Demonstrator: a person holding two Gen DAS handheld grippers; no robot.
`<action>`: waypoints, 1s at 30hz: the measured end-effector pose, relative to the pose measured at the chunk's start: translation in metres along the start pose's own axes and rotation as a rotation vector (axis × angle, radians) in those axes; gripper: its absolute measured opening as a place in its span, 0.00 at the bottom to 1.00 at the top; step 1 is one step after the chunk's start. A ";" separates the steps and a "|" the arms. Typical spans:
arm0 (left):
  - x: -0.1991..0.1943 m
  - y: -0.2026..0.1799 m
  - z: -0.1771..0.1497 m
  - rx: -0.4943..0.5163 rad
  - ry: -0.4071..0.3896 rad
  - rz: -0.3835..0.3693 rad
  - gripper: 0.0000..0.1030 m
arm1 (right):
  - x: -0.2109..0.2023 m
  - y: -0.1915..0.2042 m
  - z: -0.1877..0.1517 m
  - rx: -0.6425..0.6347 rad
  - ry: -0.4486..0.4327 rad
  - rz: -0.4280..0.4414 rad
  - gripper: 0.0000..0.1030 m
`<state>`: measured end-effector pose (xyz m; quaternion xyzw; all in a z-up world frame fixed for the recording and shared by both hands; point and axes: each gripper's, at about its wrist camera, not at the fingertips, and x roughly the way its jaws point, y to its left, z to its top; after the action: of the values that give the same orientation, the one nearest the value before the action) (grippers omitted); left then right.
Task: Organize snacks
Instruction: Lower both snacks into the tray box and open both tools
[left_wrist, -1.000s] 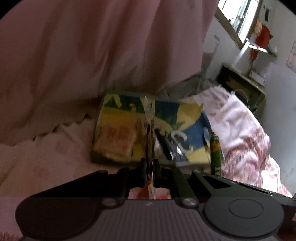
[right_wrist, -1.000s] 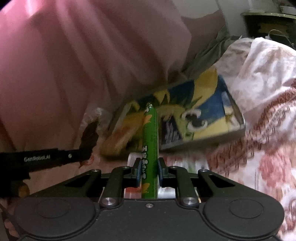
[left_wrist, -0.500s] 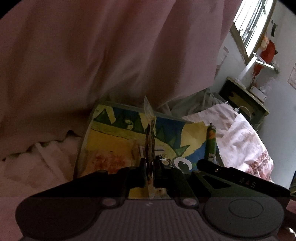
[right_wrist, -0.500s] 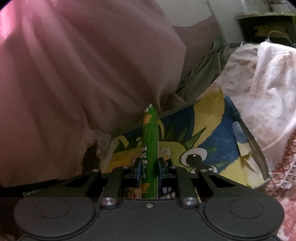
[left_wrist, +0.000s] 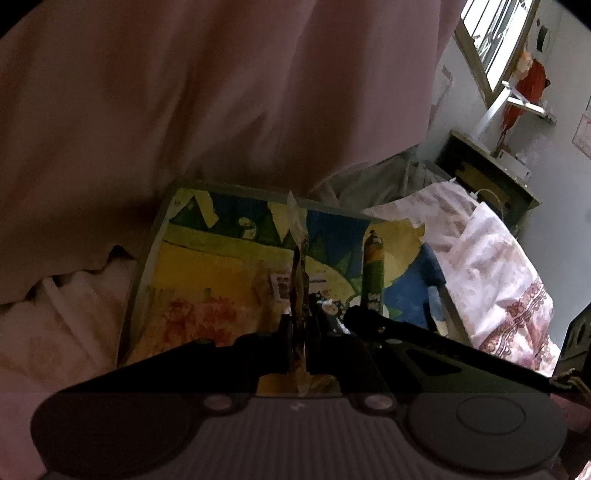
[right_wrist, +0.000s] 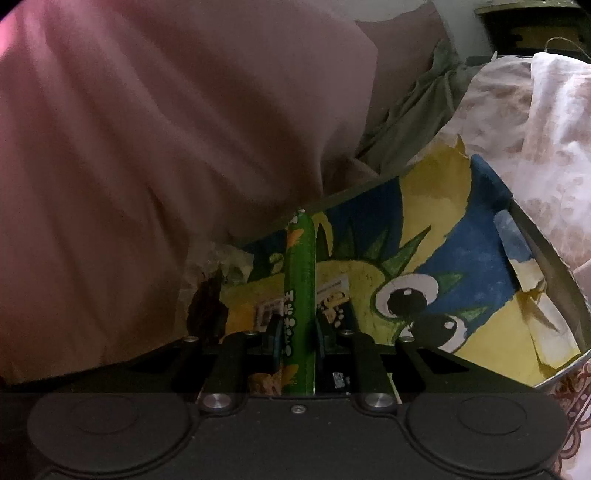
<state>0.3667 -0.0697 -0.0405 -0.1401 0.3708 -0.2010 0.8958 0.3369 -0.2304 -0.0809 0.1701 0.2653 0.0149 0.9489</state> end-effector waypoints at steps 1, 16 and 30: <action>0.000 0.000 0.000 0.002 0.005 0.003 0.06 | 0.001 0.000 -0.002 -0.004 0.004 0.001 0.18; 0.005 0.002 -0.004 0.007 0.039 0.041 0.07 | 0.004 0.001 -0.005 -0.036 0.017 0.000 0.19; -0.009 0.009 -0.002 -0.039 0.034 0.041 0.14 | -0.014 0.000 0.004 -0.036 -0.014 -0.016 0.27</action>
<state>0.3619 -0.0583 -0.0401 -0.1465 0.3929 -0.1775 0.8903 0.3269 -0.2327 -0.0711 0.1509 0.2599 0.0107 0.9537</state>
